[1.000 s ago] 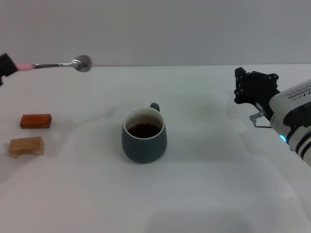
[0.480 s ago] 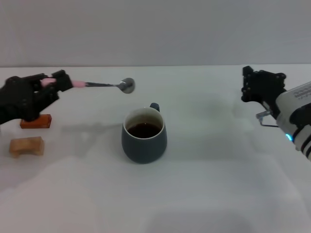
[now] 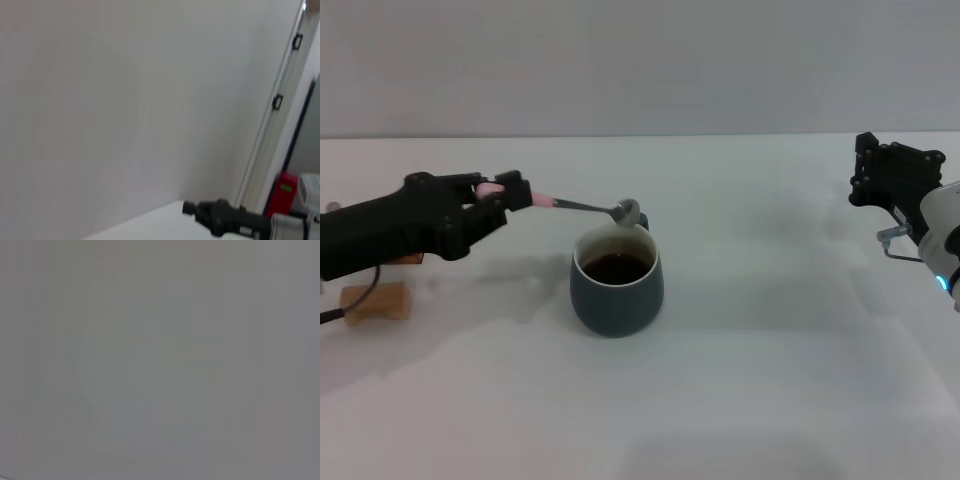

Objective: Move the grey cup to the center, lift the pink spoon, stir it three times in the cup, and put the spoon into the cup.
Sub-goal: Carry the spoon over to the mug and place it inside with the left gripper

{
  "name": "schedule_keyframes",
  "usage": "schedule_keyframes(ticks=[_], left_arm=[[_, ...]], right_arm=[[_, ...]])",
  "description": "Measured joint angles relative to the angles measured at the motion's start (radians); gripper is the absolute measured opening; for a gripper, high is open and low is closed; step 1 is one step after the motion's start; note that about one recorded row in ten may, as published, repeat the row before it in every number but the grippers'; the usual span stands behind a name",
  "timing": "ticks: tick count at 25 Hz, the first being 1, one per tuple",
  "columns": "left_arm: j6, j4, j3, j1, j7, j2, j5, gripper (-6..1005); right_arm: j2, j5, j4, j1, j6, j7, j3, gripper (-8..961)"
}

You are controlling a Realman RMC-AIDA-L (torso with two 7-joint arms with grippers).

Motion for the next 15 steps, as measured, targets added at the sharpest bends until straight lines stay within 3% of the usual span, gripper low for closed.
schedule_keyframes(ticks=[15], left_arm=[[-0.063, 0.179, 0.032, -0.057, -0.183, -0.001, 0.240, 156]], right_arm=[[-0.001, 0.000, -0.004, -0.011, -0.003, 0.000, 0.009, 4]])
